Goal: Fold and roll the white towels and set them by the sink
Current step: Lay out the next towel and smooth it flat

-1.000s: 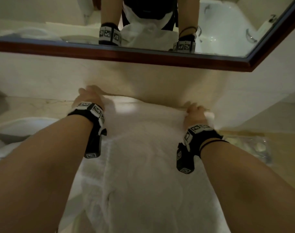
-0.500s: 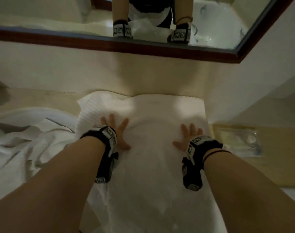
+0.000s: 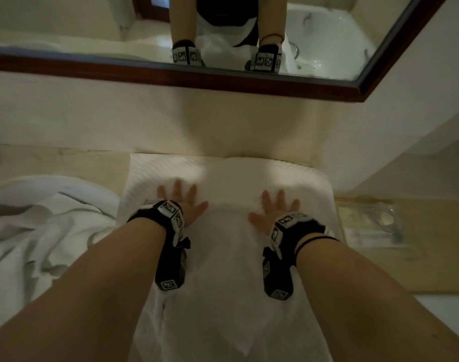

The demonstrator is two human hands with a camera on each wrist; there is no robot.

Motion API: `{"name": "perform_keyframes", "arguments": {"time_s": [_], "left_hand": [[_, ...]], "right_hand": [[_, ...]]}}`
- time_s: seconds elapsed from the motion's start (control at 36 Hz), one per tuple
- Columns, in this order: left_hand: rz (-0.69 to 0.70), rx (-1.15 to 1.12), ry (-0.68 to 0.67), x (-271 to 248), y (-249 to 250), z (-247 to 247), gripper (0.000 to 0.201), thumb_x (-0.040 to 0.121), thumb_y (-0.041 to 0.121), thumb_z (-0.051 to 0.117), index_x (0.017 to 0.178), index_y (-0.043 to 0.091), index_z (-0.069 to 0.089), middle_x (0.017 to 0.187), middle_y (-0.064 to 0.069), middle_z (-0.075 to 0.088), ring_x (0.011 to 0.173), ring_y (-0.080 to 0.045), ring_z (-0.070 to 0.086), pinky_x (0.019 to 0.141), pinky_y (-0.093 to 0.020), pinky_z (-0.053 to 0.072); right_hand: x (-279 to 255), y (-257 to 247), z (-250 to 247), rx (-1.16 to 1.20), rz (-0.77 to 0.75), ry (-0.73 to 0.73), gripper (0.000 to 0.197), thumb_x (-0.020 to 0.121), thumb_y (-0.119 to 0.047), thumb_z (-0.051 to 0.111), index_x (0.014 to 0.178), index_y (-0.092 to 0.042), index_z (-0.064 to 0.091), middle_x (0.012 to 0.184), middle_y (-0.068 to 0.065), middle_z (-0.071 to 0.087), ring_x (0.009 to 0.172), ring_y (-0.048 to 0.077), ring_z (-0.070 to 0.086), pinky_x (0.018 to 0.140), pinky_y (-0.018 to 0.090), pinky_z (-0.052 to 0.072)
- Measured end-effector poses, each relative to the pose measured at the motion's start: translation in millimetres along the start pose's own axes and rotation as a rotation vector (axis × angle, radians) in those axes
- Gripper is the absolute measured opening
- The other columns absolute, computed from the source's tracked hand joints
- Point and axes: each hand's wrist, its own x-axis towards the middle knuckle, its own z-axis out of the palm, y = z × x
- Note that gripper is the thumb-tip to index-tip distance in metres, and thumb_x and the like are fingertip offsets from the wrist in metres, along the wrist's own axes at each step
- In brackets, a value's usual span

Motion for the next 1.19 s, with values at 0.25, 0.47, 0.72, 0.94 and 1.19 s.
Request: {"name": "perform_keyframes", "arguments": {"time_s": [0.25, 0.47, 0.72, 0.94, 1.19], "left_hand": [[-0.065, 0.017, 0.067, 13, -3, -11, 0.092, 0.073, 0.086, 0.015, 0.140, 0.041, -0.028, 0.150, -0.003, -0.037, 0.137, -0.041, -0.028, 0.113, -0.059, -0.003], [-0.015, 0.054, 0.180, -22, 49, -62, 0.077, 0.088, 0.042, 0.055, 0.148, 0.023, 0.011, 0.150, -0.012, 0.008, 0.140, -0.035, 0.012, 0.113, -0.050, 0.023], [0.197, 0.137, 0.009, 8, 82, -51, 0.086, 0.089, 0.050, 0.052, 0.147, 0.040, -0.011, 0.157, -0.001, -0.017, 0.144, -0.036, -0.008, 0.117, -0.052, 0.012], [0.199, 0.155, 0.034, 23, 78, -53, 0.106, 0.075, 0.059, 0.065, 0.142, 0.049, -0.018, 0.154, 0.001, -0.029, 0.144, -0.035, -0.013, 0.115, -0.058, 0.012], [0.143, 0.179, 0.085, 13, 74, -38, 0.111, 0.079, 0.061, 0.059, 0.147, 0.026, -0.022, 0.148, -0.009, -0.038, 0.141, -0.036, -0.022, 0.114, -0.057, 0.014]], "right_hand": [[23, 10, -10, -0.052, -0.025, 0.002, 0.099, 0.077, -0.079, 0.039, 0.143, -0.042, -0.023, 0.152, 0.000, -0.033, 0.137, 0.048, -0.023, 0.114, 0.058, -0.003], [31, 29, -76, 0.139, 0.049, 0.385, 0.053, 0.095, -0.040, 0.044, 0.142, -0.018, 0.033, 0.144, 0.010, 0.036, 0.129, 0.033, 0.040, 0.106, 0.046, 0.035], [44, 70, -58, 0.426, 0.261, 0.446, 0.038, 0.095, -0.031, 0.045, 0.129, -0.019, 0.031, 0.131, 0.016, 0.036, 0.115, 0.038, 0.046, 0.096, 0.044, 0.042], [38, 81, -77, 0.513, -0.024, 0.756, 0.036, 0.081, 0.005, 0.045, 0.075, -0.030, 0.053, 0.124, 0.015, 0.047, 0.116, 0.035, 0.045, 0.101, 0.037, 0.038], [35, 86, -56, 0.223, 0.065, 0.369, 0.065, 0.090, -0.007, 0.042, 0.148, -0.031, 0.023, 0.156, -0.003, 0.015, 0.140, 0.024, 0.022, 0.114, 0.041, 0.025]]}}
